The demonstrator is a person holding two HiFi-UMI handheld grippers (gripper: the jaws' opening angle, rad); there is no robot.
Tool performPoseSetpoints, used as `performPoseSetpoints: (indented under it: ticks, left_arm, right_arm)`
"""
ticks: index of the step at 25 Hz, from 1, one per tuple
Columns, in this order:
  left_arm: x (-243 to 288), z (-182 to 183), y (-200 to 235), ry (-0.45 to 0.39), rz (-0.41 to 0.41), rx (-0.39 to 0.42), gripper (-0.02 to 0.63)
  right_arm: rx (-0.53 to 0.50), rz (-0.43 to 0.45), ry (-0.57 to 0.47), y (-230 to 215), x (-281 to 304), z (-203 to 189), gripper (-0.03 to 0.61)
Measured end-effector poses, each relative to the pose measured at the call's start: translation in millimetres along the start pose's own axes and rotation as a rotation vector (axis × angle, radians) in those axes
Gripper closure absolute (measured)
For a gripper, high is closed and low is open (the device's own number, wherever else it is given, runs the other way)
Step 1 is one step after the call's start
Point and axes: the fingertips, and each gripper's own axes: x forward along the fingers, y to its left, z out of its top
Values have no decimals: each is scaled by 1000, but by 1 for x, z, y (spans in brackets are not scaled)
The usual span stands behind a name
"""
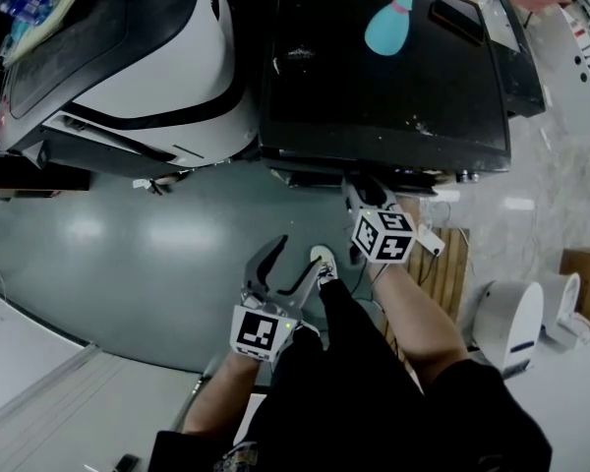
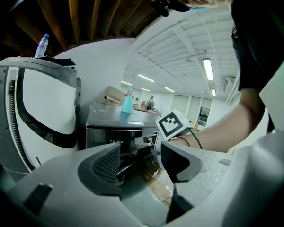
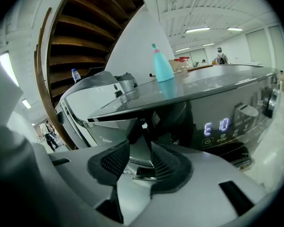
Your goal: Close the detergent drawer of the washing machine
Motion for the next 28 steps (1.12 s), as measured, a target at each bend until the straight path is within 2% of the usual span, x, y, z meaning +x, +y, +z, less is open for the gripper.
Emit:
performPoseSetpoints:
  ticks: [8, 18, 20, 24, 26, 28]
  left_arm:
    - [0, 0, 6, 11, 6, -2, 350]
    - [-7, 3, 5, 4, -1, 3, 350]
    - [-10, 4, 4, 1, 1, 2, 351]
    - [-20, 5, 3, -1, 12, 1, 364]
    - [-27, 7, 3, -7, 24, 4, 399]
    - [-36, 9, 4, -17, 45, 14, 471]
  right_arm:
    - [149, -37, -13, -5, 8, 4, 430]
    - [158, -49, -2, -5, 7, 2, 433]
    - [160, -65, -1, -7, 4, 2, 461]
    - [151, -74, -13, -6, -4, 5, 583]
    - [127, -52, -26, 1, -11, 11, 581]
    - [111, -15, -48, 12, -19, 18, 581]
